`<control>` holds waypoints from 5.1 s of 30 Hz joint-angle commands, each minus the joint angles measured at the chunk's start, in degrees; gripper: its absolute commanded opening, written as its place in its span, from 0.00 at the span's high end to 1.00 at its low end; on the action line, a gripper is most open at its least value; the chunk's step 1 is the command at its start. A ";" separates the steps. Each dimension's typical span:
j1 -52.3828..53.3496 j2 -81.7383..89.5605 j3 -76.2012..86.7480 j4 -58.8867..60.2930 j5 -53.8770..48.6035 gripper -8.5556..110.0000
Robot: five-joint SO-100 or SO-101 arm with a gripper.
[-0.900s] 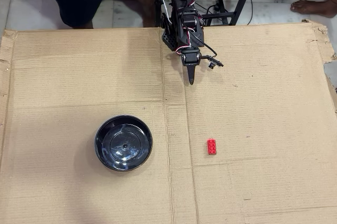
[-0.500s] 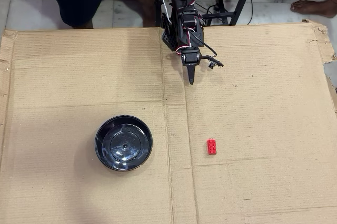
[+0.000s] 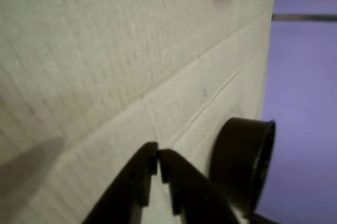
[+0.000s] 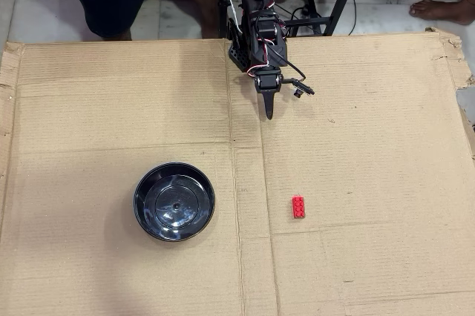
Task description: Grasp a lego block and put it in the bin.
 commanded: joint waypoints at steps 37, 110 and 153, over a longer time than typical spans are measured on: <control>-2.29 -28.65 -32.43 -4.39 64.25 0.90; -8.61 -135.70 -109.78 -19.42 108.11 0.61; -7.65 -148.80 -121.38 -18.72 108.11 0.93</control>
